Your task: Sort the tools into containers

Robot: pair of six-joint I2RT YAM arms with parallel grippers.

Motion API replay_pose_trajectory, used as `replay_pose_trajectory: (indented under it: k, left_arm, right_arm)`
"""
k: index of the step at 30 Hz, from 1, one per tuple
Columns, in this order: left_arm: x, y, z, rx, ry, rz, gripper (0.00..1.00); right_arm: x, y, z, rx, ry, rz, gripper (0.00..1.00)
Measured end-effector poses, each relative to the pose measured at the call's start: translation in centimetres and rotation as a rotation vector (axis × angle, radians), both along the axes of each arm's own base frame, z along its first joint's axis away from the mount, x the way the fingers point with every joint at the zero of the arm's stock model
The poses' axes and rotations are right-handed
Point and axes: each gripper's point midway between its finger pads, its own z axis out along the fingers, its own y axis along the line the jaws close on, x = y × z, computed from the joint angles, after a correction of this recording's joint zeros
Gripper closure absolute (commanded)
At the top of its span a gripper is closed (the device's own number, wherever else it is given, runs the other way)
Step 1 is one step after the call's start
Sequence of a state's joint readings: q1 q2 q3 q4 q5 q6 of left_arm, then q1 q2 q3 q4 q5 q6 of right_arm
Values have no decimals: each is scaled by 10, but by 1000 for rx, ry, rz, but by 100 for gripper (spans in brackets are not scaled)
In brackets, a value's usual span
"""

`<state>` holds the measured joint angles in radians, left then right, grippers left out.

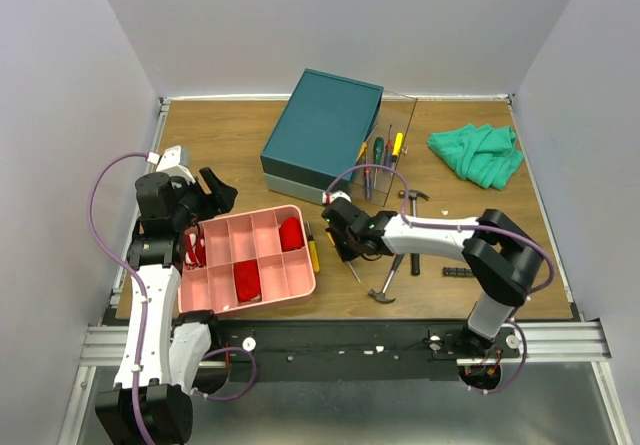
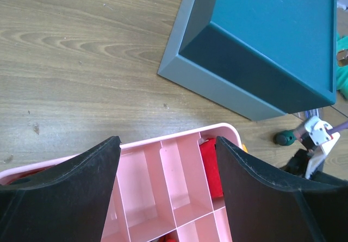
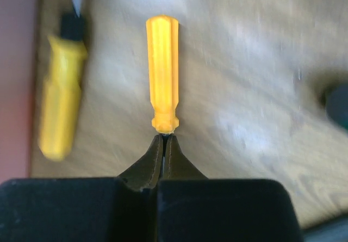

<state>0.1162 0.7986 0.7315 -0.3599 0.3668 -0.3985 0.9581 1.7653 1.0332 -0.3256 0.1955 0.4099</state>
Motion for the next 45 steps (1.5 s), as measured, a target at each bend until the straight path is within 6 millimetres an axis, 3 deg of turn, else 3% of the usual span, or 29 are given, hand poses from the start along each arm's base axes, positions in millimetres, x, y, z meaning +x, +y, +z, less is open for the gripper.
replay_pose_trajectory:
  k: [4, 6, 8, 11, 14, 16, 18, 19, 23, 27, 33, 36, 37, 38, 45]
  left_arm:
    - [0, 0, 0, 1, 0, 0, 20]
    - [0, 0, 0, 4, 0, -1, 20]
    - [0, 0, 0, 6, -1, -2, 21]
    - [1, 0, 6, 11, -8, -8, 21]
    - [5, -1, 20, 22, -34, -24, 21]
    - [9, -2, 28, 26, -47, -37, 21]
    - [12, -3, 34, 26, -55, -52, 21]
    - [14, -5, 37, 25, -57, -61, 21]
    - [22, -12, 47, 15, -70, -102, 21]
    - [25, -15, 51, 15, -77, -123, 21]
    - [29, -16, 46, 11, -63, -133, 20]
    - [32, -19, 47, 3, -67, -143, 20]
    - [33, -21, 47, -2, -70, -148, 20]
    - [34, -23, 49, -8, -76, -154, 20]
    - [40, -38, 49, -50, -76, -184, 20]
  right_arm:
    - [-25, -21, 4, -11, 51, 70, 99]
    - [-37, -30, 16, -5, 71, 110, 99]
    - [-42, -28, 44, 55, 41, 157, 99]
    - [-41, -19, 106, 201, -72, 224, 99]
    - [-32, -15, 164, 317, -189, 244, 100]
    - [-14, -20, 202, 380, -278, 216, 100]
    - [6, -30, 218, 396, -325, 160, 100]
    - [27, -43, 224, 391, -343, 97, 100]
    - [102, -91, 229, 358, -384, -142, 100]
    - [153, -130, 215, 320, -369, -305, 99]
    - [187, -117, 202, 341, -336, -294, 100]
    - [197, -108, 202, 362, -325, -287, 75]
    - [201, -106, 206, 369, -331, -284, 52]
    - [205, -104, 209, 372, -338, -286, 45]
    - [231, -111, 237, 354, -443, -300, 32]
